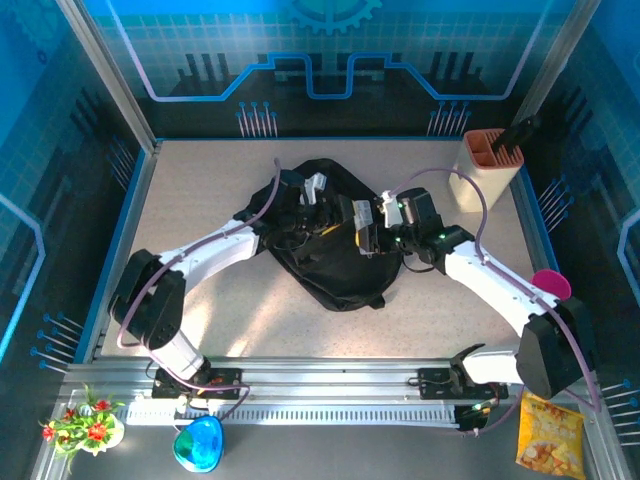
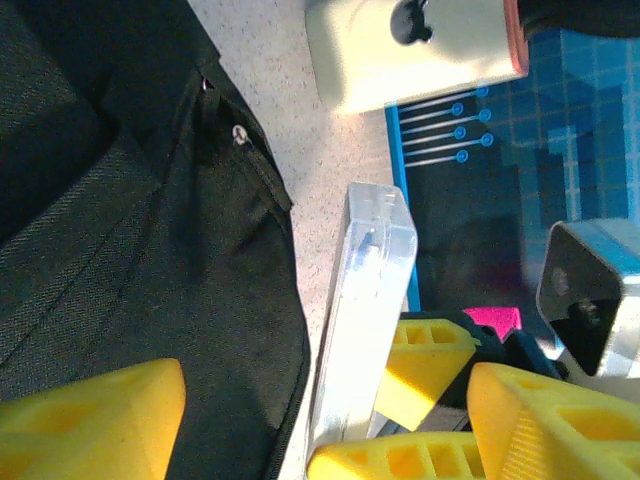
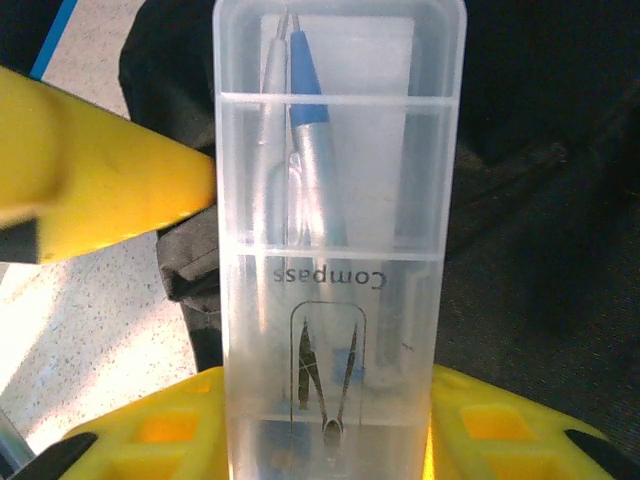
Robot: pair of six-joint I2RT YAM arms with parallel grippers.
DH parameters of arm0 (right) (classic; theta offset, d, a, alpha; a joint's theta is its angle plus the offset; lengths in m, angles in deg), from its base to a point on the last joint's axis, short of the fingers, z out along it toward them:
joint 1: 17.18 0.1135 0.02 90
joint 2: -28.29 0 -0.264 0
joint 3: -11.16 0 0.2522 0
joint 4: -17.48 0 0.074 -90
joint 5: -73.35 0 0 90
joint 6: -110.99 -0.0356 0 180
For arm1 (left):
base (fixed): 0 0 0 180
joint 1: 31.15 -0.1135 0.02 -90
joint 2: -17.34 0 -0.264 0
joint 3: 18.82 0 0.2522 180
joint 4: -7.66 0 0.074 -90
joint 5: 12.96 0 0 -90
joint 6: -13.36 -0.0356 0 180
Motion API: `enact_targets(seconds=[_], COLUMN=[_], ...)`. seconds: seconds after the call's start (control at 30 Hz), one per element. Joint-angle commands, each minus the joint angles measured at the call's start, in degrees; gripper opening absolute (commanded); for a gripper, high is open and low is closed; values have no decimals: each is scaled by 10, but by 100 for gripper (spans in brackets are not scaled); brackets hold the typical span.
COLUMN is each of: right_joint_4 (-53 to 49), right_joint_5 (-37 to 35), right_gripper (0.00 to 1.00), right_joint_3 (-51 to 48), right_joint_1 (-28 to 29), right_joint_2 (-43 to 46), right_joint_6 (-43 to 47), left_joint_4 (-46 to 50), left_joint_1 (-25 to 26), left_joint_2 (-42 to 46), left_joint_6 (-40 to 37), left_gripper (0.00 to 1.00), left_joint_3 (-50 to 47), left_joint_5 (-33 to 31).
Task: Pack the student bag
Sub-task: Rotate the student bag at the center of the table.
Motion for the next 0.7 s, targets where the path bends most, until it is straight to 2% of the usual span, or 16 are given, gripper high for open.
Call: enact_targets(seconds=[0.0, 0.2, 0.5, 0.6, 0.67], right_joint_4=[30, 56, 97, 110, 131], right_joint_5=[19, 41, 75, 83, 96], right_gripper=[37, 37, 39, 48, 61], right_joint_3=[22, 7, -3, -9, -22], right_joint_1=[10, 11, 10, 1, -13], right_joint_2=[-13, -33, -46, -42, -30], right_joint_6=[18, 17, -1, -16, -40], left_joint_4=[-53, -63, -51, -35, -34], left_joint_1=[-3, -2, -2, -5, -14], left_joint_2=[-22, -42, -68, -57, -51], left_joint_6=[32, 40, 41, 28, 25], left_gripper=[68, 55, 27, 16, 14], left_joint_3=[6, 5, 27, 32, 32], left_joint_5=[48, 47, 52, 44, 46])
